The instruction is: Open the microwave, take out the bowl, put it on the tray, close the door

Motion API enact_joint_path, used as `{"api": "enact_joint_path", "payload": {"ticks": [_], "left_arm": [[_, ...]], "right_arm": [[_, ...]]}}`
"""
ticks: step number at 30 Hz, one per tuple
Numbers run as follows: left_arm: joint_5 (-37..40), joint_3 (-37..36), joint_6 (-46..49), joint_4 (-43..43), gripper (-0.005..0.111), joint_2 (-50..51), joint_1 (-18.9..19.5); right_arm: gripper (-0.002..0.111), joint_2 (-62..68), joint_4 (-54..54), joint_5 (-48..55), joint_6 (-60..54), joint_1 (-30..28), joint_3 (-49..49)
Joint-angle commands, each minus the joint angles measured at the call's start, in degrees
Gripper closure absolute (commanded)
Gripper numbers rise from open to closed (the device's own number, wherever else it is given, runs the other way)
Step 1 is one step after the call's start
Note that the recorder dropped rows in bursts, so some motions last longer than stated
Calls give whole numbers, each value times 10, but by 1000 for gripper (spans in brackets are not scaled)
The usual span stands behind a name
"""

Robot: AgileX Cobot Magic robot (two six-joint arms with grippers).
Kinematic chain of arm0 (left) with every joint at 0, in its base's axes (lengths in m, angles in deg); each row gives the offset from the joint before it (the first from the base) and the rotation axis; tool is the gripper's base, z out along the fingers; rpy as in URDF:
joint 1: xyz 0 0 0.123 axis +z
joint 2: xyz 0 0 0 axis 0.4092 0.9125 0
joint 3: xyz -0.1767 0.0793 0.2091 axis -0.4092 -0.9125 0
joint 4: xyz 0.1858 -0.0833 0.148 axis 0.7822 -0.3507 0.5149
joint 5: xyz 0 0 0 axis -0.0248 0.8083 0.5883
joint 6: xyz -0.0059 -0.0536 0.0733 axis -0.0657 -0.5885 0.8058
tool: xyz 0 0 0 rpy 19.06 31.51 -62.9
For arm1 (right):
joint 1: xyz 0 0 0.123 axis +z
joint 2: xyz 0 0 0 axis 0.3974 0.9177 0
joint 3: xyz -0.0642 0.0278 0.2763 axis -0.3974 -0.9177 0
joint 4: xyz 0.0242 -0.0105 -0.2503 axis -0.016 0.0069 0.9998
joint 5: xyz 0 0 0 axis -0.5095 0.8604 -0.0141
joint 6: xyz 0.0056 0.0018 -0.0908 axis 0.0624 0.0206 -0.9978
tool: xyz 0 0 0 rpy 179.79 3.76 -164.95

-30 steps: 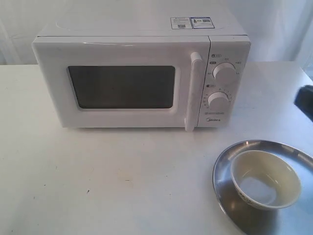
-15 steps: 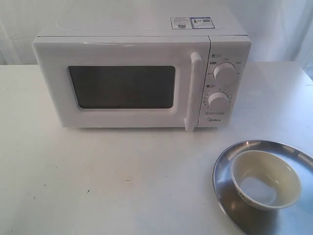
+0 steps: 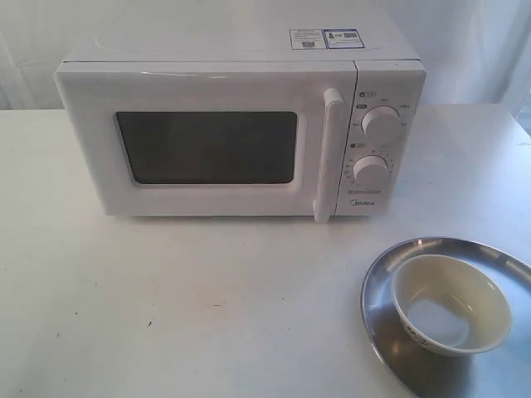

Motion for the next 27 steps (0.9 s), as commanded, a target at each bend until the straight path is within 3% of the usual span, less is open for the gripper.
{"api": "enact_joint_path", "payload": {"ticks": [1, 11, 27], "left_arm": [[0, 1, -4, -1, 107, -1, 0], [0, 1, -4, -1, 107, -1, 0], [0, 1, -4, -1, 107, -1, 0]], "right_arm": [[108, -4, -143, 16, -149, -5, -4], [108, -4, -546, 11, -567, -5, -4], [108, -4, -572, 15, -600, -5, -4]]}}
